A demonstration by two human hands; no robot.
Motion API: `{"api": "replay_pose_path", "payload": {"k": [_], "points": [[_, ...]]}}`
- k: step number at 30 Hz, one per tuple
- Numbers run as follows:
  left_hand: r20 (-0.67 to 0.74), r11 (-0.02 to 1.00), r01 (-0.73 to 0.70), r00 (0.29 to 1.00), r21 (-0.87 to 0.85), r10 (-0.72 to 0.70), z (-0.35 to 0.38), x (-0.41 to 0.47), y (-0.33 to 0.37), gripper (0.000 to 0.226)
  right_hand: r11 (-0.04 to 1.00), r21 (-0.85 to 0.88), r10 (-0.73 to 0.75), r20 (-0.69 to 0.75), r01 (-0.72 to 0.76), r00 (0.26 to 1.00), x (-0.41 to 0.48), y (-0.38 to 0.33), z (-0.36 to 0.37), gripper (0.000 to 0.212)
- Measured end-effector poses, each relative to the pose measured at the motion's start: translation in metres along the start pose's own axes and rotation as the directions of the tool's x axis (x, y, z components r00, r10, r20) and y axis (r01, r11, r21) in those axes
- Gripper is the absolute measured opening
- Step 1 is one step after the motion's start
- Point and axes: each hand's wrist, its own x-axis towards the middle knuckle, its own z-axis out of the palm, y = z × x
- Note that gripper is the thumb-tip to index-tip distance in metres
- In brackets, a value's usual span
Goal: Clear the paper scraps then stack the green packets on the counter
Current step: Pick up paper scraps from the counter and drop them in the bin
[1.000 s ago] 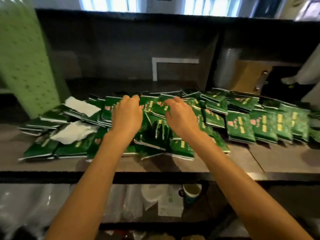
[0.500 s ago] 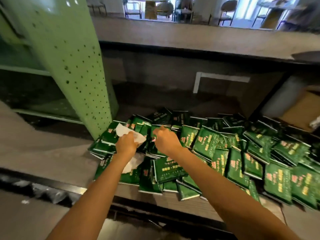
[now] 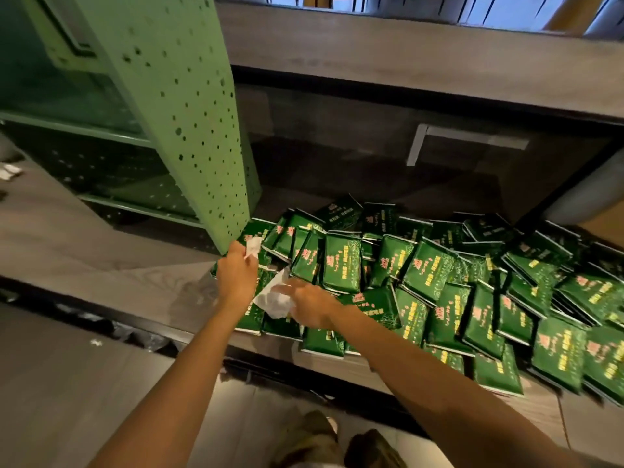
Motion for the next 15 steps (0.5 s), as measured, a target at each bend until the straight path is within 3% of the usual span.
{"api": "replay_pose_path", "payload": {"k": [5,9,15], "points": [[-0.026,0.992,0.015,0.999,-0.129,-0.019,-0.009,-0.007,-0.029,0.035,0.992,-0.112,0.065,0.050,-0.059,0.997,0.016,-0.008,0.019,0.071],[0.021,0.990,0.055,0.998,-0.131,-0.053,-0.012,-0.005,-0.040,0.035,0.981,-0.170,0.079,-0.066,-0.089,0.995,0.020,-0.012,0.021,0.054],[0.062,0.975,0.062,0.997,-0.215,-0.050,-0.019,-0.012,-0.016,0.025,0.999,0.048,0.014,-0.154,-0.007,0.988,0.013,-0.015,0.004,0.031]]}}
